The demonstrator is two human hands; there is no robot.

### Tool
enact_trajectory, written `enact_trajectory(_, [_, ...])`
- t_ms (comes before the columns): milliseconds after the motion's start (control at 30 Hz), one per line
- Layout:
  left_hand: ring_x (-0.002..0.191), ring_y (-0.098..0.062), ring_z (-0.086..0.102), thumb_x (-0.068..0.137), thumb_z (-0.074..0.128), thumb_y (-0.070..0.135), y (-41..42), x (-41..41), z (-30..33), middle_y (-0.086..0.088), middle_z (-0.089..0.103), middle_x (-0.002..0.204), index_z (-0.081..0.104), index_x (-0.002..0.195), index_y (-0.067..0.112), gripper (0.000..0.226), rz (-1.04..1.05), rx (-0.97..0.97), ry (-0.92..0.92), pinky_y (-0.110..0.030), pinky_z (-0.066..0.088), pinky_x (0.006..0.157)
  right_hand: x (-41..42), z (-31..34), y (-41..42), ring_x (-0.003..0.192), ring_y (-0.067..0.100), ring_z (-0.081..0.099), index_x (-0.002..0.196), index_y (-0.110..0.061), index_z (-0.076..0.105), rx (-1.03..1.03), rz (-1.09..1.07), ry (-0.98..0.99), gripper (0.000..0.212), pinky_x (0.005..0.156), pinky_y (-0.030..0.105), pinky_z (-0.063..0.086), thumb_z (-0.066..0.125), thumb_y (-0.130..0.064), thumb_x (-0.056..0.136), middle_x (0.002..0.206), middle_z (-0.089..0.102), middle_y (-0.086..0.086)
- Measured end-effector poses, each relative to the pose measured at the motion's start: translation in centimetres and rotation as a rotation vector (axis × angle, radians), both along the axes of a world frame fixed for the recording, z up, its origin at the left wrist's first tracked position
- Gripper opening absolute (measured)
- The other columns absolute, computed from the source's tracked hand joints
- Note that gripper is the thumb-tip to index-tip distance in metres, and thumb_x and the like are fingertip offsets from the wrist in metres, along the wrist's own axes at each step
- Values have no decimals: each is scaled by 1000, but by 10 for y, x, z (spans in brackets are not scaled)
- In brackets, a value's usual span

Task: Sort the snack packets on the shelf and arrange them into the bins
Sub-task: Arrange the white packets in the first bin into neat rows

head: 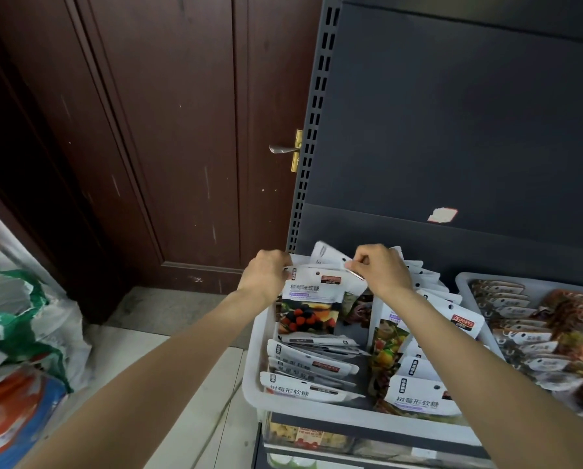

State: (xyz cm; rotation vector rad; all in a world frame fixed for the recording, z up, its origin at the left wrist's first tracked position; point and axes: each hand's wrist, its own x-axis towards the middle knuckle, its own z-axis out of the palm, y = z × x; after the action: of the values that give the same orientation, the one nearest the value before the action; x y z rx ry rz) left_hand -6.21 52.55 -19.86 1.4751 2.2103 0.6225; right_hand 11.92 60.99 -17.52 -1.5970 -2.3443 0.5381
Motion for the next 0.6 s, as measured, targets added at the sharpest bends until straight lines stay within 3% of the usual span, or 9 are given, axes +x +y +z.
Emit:
enact_trajectory(100, [95,-35,62,92,51,5,0,-10,-4,-17,64,104,66,110,10,23,107,-7,62,-37,51,74,11,4,6,79,24,63,72,-16,56,13,-61,2,18,64,36,53,64,-20,87,76,64,4])
enact_trajectory(167, [93,-34,62,91,49,1,2,-11,-3,-17,64,103,67,107,10,25,144,-20,64,-34,48,69,13,6,5,71,19,65,74,-16,54,-63,-53,25,15,60,40,58,62,-11,85,77,62,4])
enact_trajectory(233, [94,-33,62,92,51,3,7,-8,-1,-17,64,107,66,112,10,27,115,-11,30,-32,49,71,11,6,0,66,15,64,82,-11,53,-185,-19,77,11,53,34,58,59,-3,86,85,62,6])
enact_trajectory(300, [89,-28,62,93,55,8,14,-2,1,-17,64,108,66,115,12,25,19,1,-23,-28,49,71,3,6,-7,75,21,66,96,-10,53,-283,18,183,18,52,31,58,57,3,86,96,59,9])
enact_trajectory(400, [78,-22,63,93,57,11,19,3,1,-17,64,107,65,116,8,25,-70,-10,-82,-24,52,68,-11,3,-13,87,30,67,97,-13,61,-266,54,256,19,52,26,57,53,3,91,103,61,13])
enact_trajectory(533, [81,-23,65,94,56,7,21,-1,-2,-17,65,108,65,116,7,24,-52,1,-84,-26,52,71,-15,0,-11,97,24,62,107,-16,66,-159,127,109,21,78,35,55,56,-5,92,102,66,7])
enact_trajectory(600, [88,-26,65,94,53,5,20,-7,-4,-16,66,106,67,110,9,22,-7,39,-43,-27,50,71,-7,5,-6,100,21,58,115,-19,59,-128,169,-16,30,79,32,46,58,-3,90,106,65,5])
